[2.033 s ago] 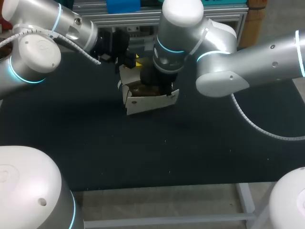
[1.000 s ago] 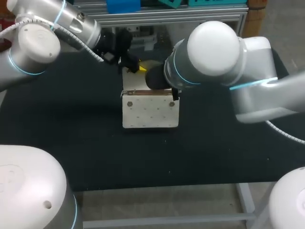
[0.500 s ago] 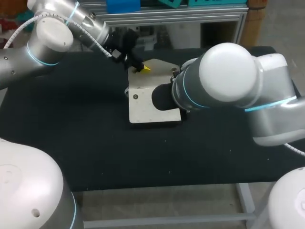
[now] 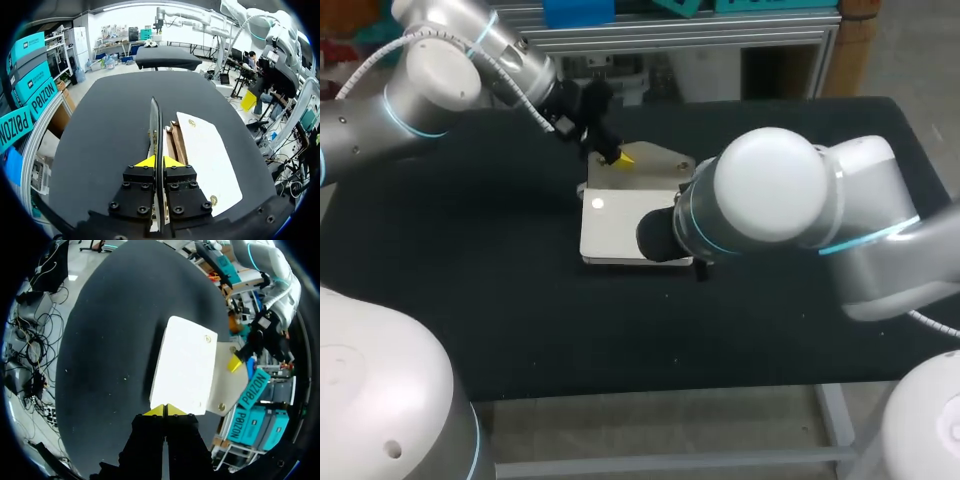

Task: Pick up the bag, open it, inspect its contents, close it, and place it on the opposite side

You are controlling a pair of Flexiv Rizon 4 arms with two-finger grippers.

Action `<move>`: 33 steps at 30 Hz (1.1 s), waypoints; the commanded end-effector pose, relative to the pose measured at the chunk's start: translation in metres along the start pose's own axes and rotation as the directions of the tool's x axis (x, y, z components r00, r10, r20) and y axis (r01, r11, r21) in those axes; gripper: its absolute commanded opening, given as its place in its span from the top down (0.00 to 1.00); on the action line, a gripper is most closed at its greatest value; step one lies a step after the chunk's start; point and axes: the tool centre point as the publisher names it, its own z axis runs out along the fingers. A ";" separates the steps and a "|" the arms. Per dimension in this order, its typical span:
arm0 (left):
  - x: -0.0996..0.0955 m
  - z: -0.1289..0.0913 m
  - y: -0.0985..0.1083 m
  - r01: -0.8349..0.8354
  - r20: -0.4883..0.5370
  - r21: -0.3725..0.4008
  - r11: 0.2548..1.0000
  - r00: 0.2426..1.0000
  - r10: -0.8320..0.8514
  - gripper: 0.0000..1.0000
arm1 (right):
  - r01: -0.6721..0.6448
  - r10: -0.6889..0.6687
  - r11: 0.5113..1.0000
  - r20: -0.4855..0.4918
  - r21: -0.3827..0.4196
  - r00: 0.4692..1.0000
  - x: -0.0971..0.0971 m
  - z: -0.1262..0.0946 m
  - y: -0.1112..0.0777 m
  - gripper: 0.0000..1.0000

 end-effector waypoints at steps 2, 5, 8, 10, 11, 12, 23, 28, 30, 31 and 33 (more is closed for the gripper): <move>0.002 0.008 0.003 0.021 0.008 0.001 1.000 1.000 -0.021 1.00 | 0.020 -0.021 0.999 0.026 0.045 0.999 0.013 0.015 0.015 0.83; -0.002 0.011 0.006 0.034 0.001 0.009 0.999 0.999 -0.034 1.00 | 0.031 -0.033 0.998 0.031 0.058 0.999 0.017 0.016 0.019 0.75; -0.004 0.012 0.007 0.043 -0.005 0.013 0.999 0.999 -0.043 1.00 | 0.034 -0.037 0.996 0.038 0.080 0.999 0.022 0.018 0.021 0.74; -0.005 0.013 0.008 0.047 -0.007 0.013 0.999 0.999 -0.047 1.00 | 0.001 -0.005 0.996 0.041 0.088 0.999 0.024 0.020 0.019 0.79; -0.005 0.013 0.008 0.048 -0.008 0.013 0.999 0.999 -0.048 1.00 | -0.014 0.011 0.996 0.042 0.090 0.999 0.025 0.020 0.017 0.80; -0.006 0.014 0.009 0.051 -0.009 0.013 0.999 0.999 -0.051 1.00 | -0.028 0.024 0.995 0.039 0.095 0.999 0.024 0.021 0.015 0.77; -0.013 0.016 0.012 0.093 -0.012 0.033 0.995 0.996 -0.093 1.00 | -0.028 0.024 0.995 0.039 0.095 0.999 0.024 0.021 0.015 0.77; -0.016 0.019 0.014 0.103 -0.020 0.024 0.994 0.994 -0.103 1.00 | -0.028 0.024 0.995 0.039 0.095 0.999 0.024 0.021 0.015 0.79; -0.016 0.019 0.014 0.104 -0.021 0.022 0.994 0.994 -0.104 1.00 | -0.028 0.024 0.995 0.039 0.095 0.999 0.024 0.021 0.015 0.75; -0.017 0.019 0.014 0.104 -0.022 0.022 0.994 0.994 -0.103 1.00 | -0.028 0.024 0.995 0.039 0.095 0.999 0.024 0.021 0.015 0.74; -0.017 0.017 0.015 0.103 -0.021 0.025 0.994 0.994 -0.103 1.00 | -0.036 0.032 0.995 0.040 0.094 0.999 0.027 0.026 0.013 0.73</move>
